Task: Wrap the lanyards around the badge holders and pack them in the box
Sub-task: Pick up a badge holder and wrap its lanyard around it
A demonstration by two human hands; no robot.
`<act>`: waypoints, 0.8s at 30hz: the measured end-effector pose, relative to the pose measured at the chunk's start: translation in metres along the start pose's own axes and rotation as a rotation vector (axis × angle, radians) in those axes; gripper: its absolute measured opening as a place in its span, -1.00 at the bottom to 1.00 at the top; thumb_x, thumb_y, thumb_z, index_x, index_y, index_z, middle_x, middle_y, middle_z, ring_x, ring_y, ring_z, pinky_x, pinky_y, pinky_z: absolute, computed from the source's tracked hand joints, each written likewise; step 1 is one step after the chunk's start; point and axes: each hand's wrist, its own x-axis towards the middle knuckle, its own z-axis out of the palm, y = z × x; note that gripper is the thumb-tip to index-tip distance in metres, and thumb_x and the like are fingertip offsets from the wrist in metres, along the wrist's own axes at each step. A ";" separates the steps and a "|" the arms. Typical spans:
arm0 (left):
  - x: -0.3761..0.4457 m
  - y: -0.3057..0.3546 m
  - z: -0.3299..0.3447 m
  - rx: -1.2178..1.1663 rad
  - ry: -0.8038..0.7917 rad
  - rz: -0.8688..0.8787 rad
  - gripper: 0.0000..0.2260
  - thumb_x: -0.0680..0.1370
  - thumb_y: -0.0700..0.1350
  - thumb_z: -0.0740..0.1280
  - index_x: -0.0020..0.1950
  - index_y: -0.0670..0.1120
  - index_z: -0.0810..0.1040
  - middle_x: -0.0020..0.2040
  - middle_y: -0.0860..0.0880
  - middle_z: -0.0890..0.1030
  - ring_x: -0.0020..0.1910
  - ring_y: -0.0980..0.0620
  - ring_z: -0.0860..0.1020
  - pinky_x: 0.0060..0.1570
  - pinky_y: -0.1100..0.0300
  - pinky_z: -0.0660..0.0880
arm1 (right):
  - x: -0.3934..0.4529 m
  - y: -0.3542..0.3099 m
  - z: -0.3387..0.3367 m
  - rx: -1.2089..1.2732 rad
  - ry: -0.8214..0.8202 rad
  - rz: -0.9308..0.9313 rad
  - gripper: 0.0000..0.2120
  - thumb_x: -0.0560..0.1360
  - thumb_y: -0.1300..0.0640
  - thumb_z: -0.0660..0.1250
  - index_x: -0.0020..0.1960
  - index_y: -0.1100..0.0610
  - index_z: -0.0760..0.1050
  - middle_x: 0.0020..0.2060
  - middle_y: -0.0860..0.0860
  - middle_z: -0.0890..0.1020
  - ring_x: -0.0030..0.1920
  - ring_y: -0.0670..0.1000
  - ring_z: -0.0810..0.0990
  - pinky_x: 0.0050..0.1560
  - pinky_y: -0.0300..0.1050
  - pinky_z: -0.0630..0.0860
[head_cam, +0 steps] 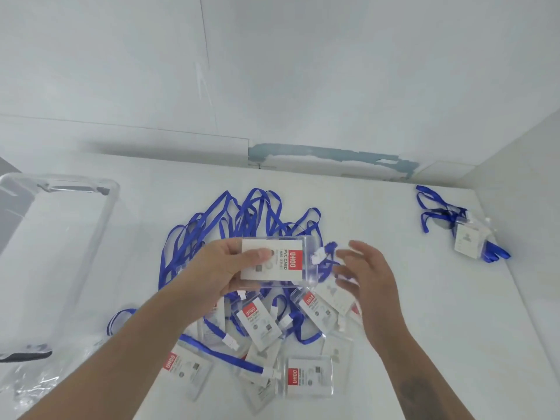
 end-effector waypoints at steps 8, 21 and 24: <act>0.006 0.042 0.016 -0.083 -0.106 0.051 -0.78 0.55 -0.18 0.35 0.17 -0.20 0.60 0.06 -0.18 0.70 0.04 -0.14 0.68 -0.11 0.10 0.67 | -0.024 -0.018 0.057 -0.501 -0.407 -0.223 -0.87 0.61 0.03 0.25 0.08 -0.16 0.54 -0.22 -0.46 0.59 -0.13 -0.42 0.55 -0.14 -0.50 0.42; 0.009 0.038 0.006 0.521 0.103 0.185 -0.89 0.54 -0.15 0.42 -0.16 0.04 0.64 -0.27 0.09 0.71 -0.27 0.13 0.70 -0.29 0.32 0.60 | -0.008 -0.094 0.044 -1.082 -0.477 -0.550 -0.83 0.52 -0.15 0.32 -0.07 -0.10 0.61 -0.19 -0.19 0.63 -0.22 -0.21 0.55 -0.16 -0.32 0.45; 0.001 0.038 -0.003 0.537 -0.070 0.029 -0.95 0.53 -0.13 0.42 -0.08 -0.02 0.69 -0.15 0.02 0.74 -0.14 0.05 0.72 -0.07 0.15 0.65 | 0.016 -0.105 0.035 -0.766 -0.513 -0.400 -0.96 0.42 -0.02 0.50 -0.17 -0.07 0.68 -0.26 -0.19 0.68 -0.33 -0.19 0.57 -0.25 -0.36 0.47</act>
